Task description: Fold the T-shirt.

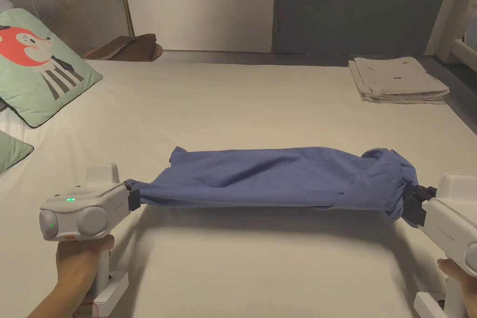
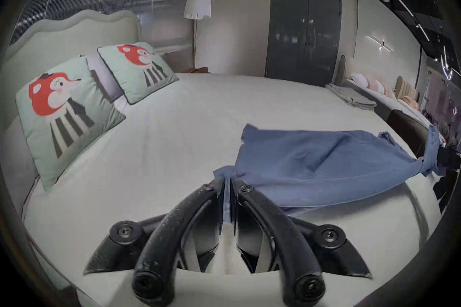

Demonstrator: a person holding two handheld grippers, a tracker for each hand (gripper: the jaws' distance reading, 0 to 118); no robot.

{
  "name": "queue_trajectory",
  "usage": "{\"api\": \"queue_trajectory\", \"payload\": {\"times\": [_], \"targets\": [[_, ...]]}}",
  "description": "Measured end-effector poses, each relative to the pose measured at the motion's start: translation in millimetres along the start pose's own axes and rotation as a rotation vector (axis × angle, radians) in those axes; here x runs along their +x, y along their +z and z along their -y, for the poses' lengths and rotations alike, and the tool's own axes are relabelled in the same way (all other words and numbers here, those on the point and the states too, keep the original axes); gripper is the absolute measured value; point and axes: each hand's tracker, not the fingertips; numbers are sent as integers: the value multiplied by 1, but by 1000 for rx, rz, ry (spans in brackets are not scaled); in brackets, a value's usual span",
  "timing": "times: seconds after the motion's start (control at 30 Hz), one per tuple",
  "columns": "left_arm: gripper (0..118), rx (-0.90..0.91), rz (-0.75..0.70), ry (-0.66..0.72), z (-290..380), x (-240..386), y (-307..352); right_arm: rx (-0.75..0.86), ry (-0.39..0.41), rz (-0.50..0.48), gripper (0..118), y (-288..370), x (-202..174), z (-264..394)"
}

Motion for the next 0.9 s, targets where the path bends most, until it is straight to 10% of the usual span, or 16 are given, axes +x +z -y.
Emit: {"api": "queue_trajectory", "payload": {"times": [0.9], "targets": [[3, -192, 16, 25, 170, -58, 175, -199, -70, 53, 8, 212, 4, 161]]}}
